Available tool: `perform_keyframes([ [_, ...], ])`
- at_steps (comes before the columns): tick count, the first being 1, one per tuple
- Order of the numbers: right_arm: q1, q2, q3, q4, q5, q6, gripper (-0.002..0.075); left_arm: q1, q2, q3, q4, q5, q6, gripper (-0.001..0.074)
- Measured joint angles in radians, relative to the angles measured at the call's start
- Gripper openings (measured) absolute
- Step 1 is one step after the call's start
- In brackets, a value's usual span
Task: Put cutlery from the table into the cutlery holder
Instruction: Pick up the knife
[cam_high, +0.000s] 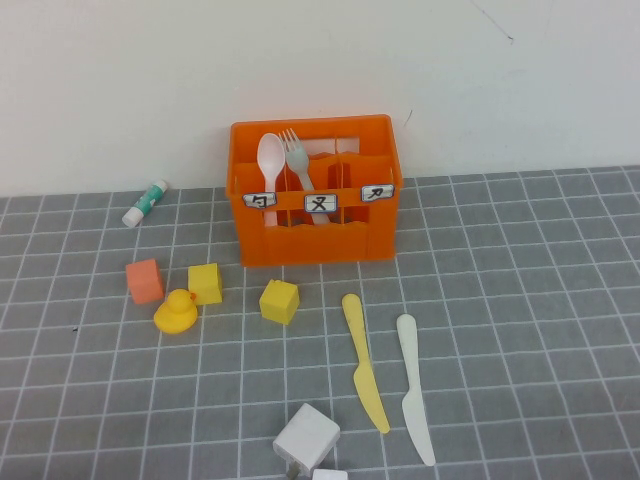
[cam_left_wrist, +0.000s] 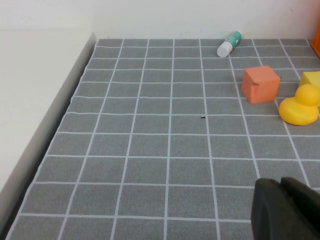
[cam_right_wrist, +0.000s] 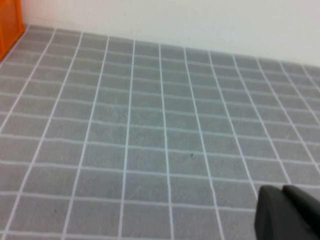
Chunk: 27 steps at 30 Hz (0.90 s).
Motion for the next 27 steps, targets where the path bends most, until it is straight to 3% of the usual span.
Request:
perform_keyframes([
  [10,0.0,0.0,0.002,0.123,-0.102,0.0,-0.0003,0.0,0.0,0.0,0.0,0.0,0.003,-0.0001],
  [20,0.0,0.0,0.002,0.833,-0.122,0.168,-0.0003,0.0,0.0,0.0,0.0,0.0,0.003,-0.0001],
  [27,0.0,0.0,0.002,0.819,-0.024,0.09,-0.0003,0.0,0.0,0.0,0.0,0.0,0.003,-0.0001],
])
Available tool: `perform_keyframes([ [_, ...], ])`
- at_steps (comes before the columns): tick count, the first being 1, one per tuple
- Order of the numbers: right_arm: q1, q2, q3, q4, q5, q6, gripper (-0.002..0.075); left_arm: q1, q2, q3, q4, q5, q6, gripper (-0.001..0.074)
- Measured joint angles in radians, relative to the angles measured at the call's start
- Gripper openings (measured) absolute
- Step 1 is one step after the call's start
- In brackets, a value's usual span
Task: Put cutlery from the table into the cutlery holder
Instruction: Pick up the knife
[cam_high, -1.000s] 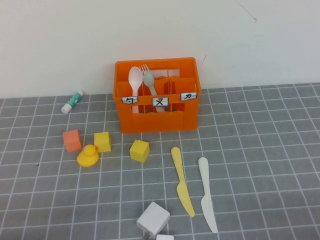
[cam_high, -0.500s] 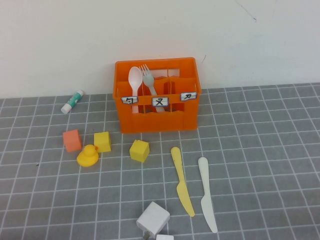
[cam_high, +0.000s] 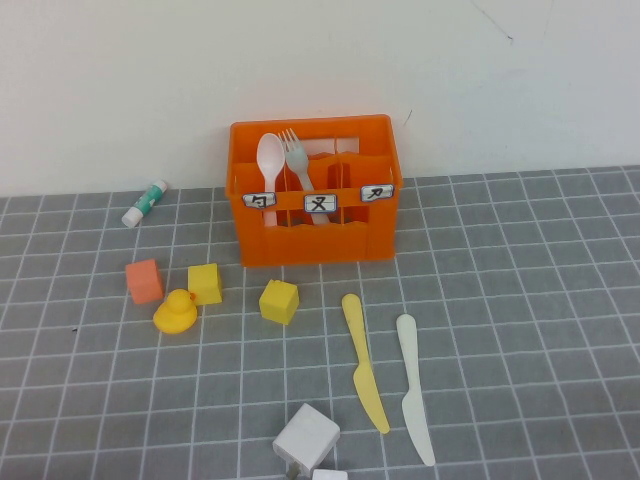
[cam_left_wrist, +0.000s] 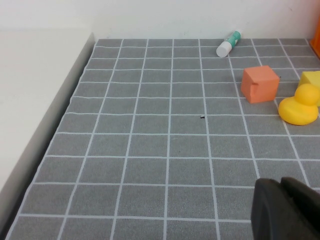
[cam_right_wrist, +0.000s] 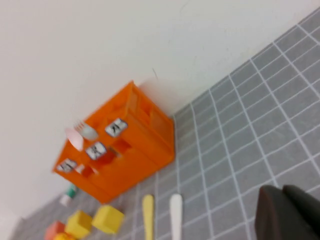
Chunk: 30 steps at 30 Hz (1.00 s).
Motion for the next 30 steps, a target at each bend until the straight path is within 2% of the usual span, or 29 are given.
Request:
perform_keyframes([
  [4,0.0,0.0,-0.009,-0.034,0.035,-0.073,-0.0003,0.0,0.0,0.0,0.0,0.0,0.0,-0.0001],
  [12,0.0,0.036,-0.2,-0.083,0.156,-0.437,-0.0003,0.0,0.0,0.0,0.0,0.0,0.0,-0.0001],
  [16,0.0,0.235,-0.381,-0.087,0.303,-0.542,-0.0003,0.0,0.0,0.0,0.0,0.0,0.0,-0.0001],
  [23,0.002,0.685,-0.669,-0.105,0.714,-0.678,-0.0003,0.0,0.0,0.0,0.0,0.0,-0.003,-0.0001],
  [27,0.075,0.858,-0.761,-0.189,0.785,-0.654,-0.0003,0.0,0.0,0.0,0.0,0.0,-0.003,-0.0001],
  [30,0.203,0.95,-0.816,-0.293,0.75,-0.559,-0.0003,0.0,0.0,0.0,0.0,0.0,-0.003,-0.0001],
])
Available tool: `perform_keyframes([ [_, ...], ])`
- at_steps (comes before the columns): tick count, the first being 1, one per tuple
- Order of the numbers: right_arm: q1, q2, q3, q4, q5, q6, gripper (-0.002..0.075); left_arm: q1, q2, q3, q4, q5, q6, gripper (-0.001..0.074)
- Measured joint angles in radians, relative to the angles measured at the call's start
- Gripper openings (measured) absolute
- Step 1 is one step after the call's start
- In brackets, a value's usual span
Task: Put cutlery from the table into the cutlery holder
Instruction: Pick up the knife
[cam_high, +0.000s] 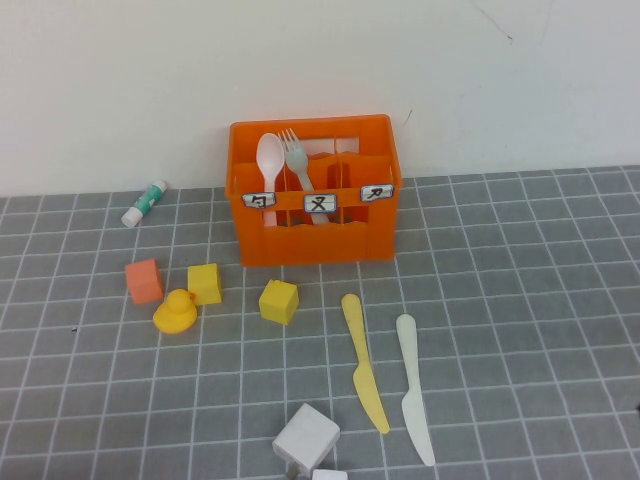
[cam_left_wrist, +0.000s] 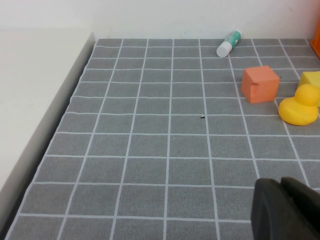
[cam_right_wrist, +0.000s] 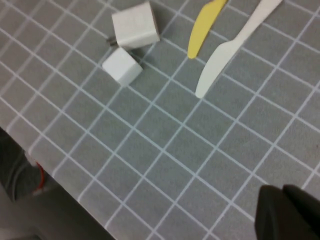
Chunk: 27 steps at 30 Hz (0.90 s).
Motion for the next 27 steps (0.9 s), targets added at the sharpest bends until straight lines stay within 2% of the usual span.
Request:
perform_keyframes([
  [6,0.313,0.216,-0.117,-0.239,-0.088,0.254,-0.0003,0.0,0.0,0.0,0.0,0.0,0.0,-0.0001],
  [11,0.455,0.437,-0.261,-0.415,-0.106,0.379,-0.0003,0.0,0.0,0.0,0.0,0.0,0.0,-0.0001],
  [17,0.508,0.687,-0.45,-0.368,-0.157,0.395,-0.0003,0.0,0.0,0.0,0.0,0.0,0.0,-0.0001],
  [22,0.514,0.892,-0.65,-0.327,-0.08,0.438,0.0005,0.0,0.0,0.0,0.0,0.0,0.0,-0.0001],
  [24,0.517,0.968,-0.726,-0.325,-0.036,0.456,0.0029,0.0,0.0,0.0,0.0,0.0,0.0,-0.0001],
  [27,0.521,1.084,-0.829,-0.323,0.019,0.484,0.0106,0.0,0.0,0.0,0.0,0.0,0.002,-0.0001],
])
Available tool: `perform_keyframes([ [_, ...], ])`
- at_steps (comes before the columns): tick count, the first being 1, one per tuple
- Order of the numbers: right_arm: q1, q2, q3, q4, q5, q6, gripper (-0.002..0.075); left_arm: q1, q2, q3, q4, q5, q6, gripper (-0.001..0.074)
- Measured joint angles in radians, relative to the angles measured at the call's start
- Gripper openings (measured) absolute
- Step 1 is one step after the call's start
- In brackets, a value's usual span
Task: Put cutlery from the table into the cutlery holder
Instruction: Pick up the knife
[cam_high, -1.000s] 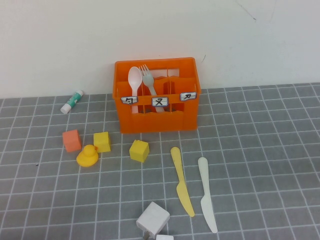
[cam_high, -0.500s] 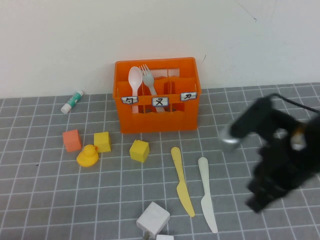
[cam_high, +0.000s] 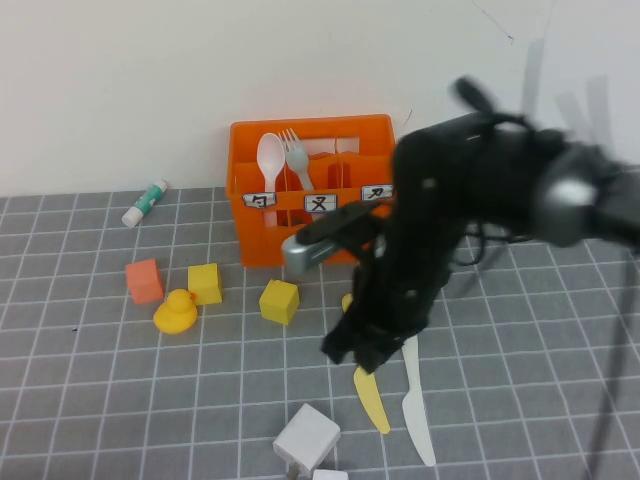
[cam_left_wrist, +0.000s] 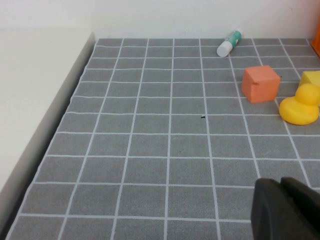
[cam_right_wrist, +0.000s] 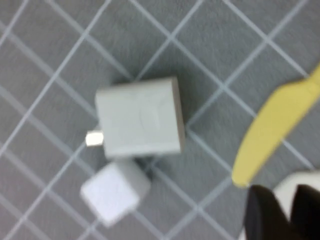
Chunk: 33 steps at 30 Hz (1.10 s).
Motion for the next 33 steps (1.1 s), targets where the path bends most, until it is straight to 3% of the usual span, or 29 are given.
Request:
perform_keyframes([
  [5,0.002,0.15,-0.129,0.0,0.015,0.065,0.0317,0.0,0.0,0.0,0.0,0.0,0.0,-0.0001],
  [9,0.002,0.218,-0.204,-0.047,0.015,0.144,0.0395,0.0,0.0,0.0,0.0,0.0,0.0,-0.0001],
  [16,0.0,0.312,-0.276,-0.207,0.006,0.306,0.0412,0.0,0.0,0.0,0.0,0.0,0.0,-0.0001],
  [27,0.0,0.356,-0.294,-0.164,-0.085,0.342,0.0411,0.0,0.0,0.0,0.0,0.0,0.0,-0.0001],
  [33,0.0,0.363,-0.298,-0.182,-0.078,0.345,0.0333,0.0,0.0,0.0,-0.001,0.0,0.0,-0.0001],
])
